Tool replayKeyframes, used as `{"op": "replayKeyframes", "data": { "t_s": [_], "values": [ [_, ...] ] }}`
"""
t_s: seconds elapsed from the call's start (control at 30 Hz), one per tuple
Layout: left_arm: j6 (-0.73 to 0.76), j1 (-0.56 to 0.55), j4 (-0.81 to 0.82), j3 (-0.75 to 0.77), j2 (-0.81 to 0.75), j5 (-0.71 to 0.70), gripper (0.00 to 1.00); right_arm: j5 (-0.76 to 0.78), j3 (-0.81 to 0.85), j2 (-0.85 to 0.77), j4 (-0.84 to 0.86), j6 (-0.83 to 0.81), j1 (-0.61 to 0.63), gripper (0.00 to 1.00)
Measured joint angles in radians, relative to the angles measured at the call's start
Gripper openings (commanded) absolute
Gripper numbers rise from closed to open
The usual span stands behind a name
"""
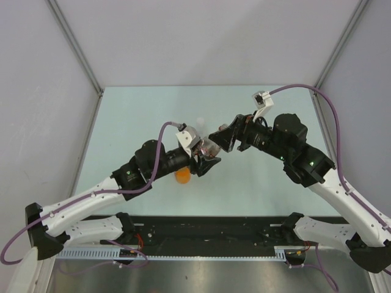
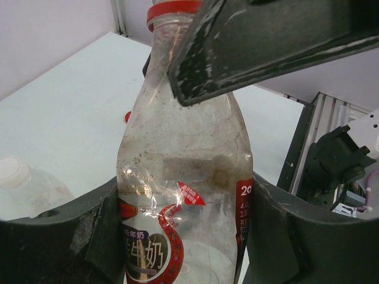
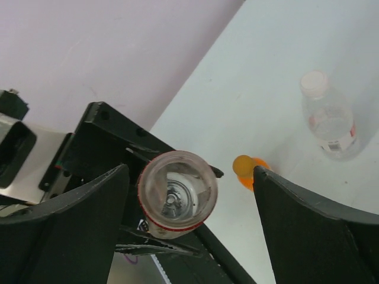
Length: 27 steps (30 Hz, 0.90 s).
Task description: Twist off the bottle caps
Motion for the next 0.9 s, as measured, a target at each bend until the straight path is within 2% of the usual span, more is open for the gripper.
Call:
{"op": "replayKeyframes", "data": {
  "t_s": [0.03, 0.07, 0.13, 0.17, 0.23, 0.3, 0.33, 0.37, 0.4, 0.43, 0.53, 0.67, 0.73, 0.9],
  "values": [
    [0.002, -0.001, 0.001, 0.0, 0.0, 0.0, 0.06, 0.011, 0.0, 0.003, -0.009, -0.002, 0.0, 0.83],
    [0.005, -0.002, 0.001, 0.0, 0.0, 0.0, 0.07, 0.018, 0.0, 0.005, -0.016, -0.004, 0.0, 0.69],
    [0.006, -0.002, 0.001, 0.0, 0.0, 0.0, 0.07, 0.029, 0.0, 0.006, -0.019, -0.005, 0.0, 0.51],
    [0.007, -0.002, 0.0, 0.0, 0.0, -0.001, 0.1, 0.03, 0.0, 0.006, -0.017, -0.006, 0.0, 0.34],
    [0.009, -0.002, -0.008, 0.0, 0.0, -0.002, 0.15, 0.026, 0.0, 0.006, -0.008, -0.008, 0.006, 0.17],
    [0.01, -0.004, -0.009, 0.0, -0.003, -0.003, 0.25, 0.025, -0.001, 0.003, -0.007, -0.01, 0.009, 0.11],
    [0.013, -0.004, -0.01, 0.0, -0.003, -0.003, 0.42, 0.024, -0.001, 0.003, -0.007, -0.011, 0.009, 0.02],
    [0.014, -0.005, -0.011, 0.0, -0.004, -0.006, 0.52, 0.022, -0.001, 0.002, -0.006, -0.011, 0.01, 0.0],
    [0.015, -0.006, -0.012, 0.0, -0.005, -0.008, 0.73, 0.023, -0.001, 0.002, -0.006, -0.011, 0.01, 0.0],
    [0.016, -0.006, -0.013, 0.0, -0.006, -0.012, 0.99, 0.023, -0.001, 0.002, -0.006, -0.011, 0.01, 0.0],
    [0.023, -0.009, -0.034, 0.01, -0.012, -0.04, 1.0, 0.039, -0.001, -0.008, -0.013, -0.016, 0.004, 0.0],
    [0.036, -0.008, -0.088, 0.057, -0.061, -0.126, 1.0, 0.123, 0.018, -0.03, -0.042, -0.035, -0.063, 0.0],
    [0.054, -0.008, -0.11, 0.087, -0.098, -0.175, 1.0, 0.2, 0.053, -0.027, -0.071, -0.055, -0.091, 0.0],
    [0.068, -0.009, -0.138, 0.114, -0.232, -0.352, 1.0, 0.501, 0.131, 0.03, -0.114, -0.14, -0.207, 0.0]
  ]
}}
